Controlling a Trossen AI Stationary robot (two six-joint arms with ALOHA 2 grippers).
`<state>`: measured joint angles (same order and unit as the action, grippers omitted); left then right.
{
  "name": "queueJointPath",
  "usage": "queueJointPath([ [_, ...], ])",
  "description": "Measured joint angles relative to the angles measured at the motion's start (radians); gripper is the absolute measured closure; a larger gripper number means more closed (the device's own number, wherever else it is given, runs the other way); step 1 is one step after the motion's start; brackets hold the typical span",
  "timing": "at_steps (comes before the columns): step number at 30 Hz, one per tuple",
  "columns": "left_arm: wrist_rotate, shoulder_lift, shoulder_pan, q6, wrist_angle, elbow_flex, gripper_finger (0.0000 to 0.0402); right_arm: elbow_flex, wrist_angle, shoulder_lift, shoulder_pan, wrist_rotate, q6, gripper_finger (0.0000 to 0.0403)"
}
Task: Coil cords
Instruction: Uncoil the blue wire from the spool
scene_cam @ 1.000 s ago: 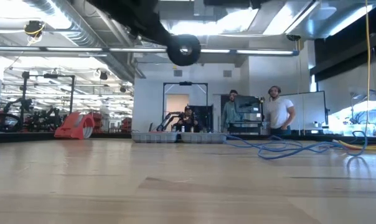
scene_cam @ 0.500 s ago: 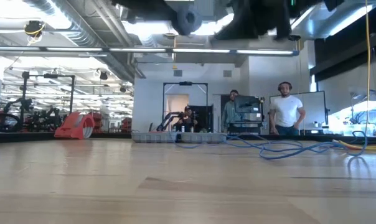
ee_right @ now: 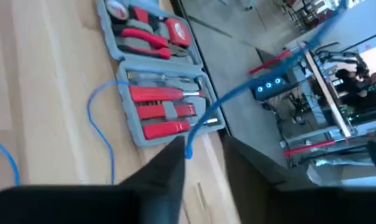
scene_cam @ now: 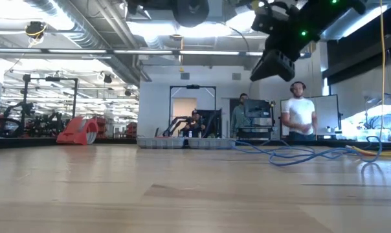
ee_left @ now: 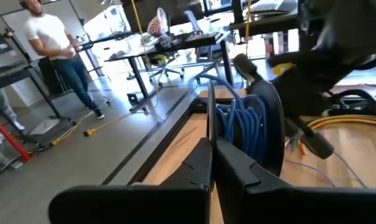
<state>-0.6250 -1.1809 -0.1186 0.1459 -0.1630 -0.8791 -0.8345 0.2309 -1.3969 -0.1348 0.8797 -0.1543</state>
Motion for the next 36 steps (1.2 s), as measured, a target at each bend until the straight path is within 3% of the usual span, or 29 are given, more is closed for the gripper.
queueJointPath([
  [7,0.001,0.0,-0.008,-0.007,0.048,0.0,0.0402,-0.041,0.013,0.038,-0.028,0.031,-0.064,0.0228],
  [12,0.0,0.0,-0.007,-0.006,0.109,0.0,0.0402,-0.084,0.014,0.054,-0.075,-0.06,-0.119,0.022],
  [18,0.027,0.0,-0.009,-0.009,0.185,0.0,0.0402,-0.119,0.133,0.106,-0.161,0.013,-0.111,0.0219],
  [20,0.095,0.0,-0.007,-0.001,0.192,0.0,0.0402,-0.119,0.138,0.126,-0.163,-0.04,-0.106,0.0219],
  [23,0.203,-0.004,-0.008,0.044,0.196,0.0,0.0402,-0.091,0.104,0.152,-0.155,-0.206,-0.108,0.0219],
  [28,0.217,-0.019,-0.016,0.118,0.163,0.0,0.0402,-0.024,-0.058,0.154,-0.078,-0.484,-0.165,0.0219],
  [31,0.148,-0.047,-0.036,0.211,0.145,0.0,0.0402,-0.01,-0.1,0.148,-0.031,-0.574,-0.17,0.0219],
  [36,-0.092,-0.121,-0.088,0.454,0.128,0.0,0.0402,-0.008,-0.074,0.151,0.004,-0.577,-0.167,0.0219],
])
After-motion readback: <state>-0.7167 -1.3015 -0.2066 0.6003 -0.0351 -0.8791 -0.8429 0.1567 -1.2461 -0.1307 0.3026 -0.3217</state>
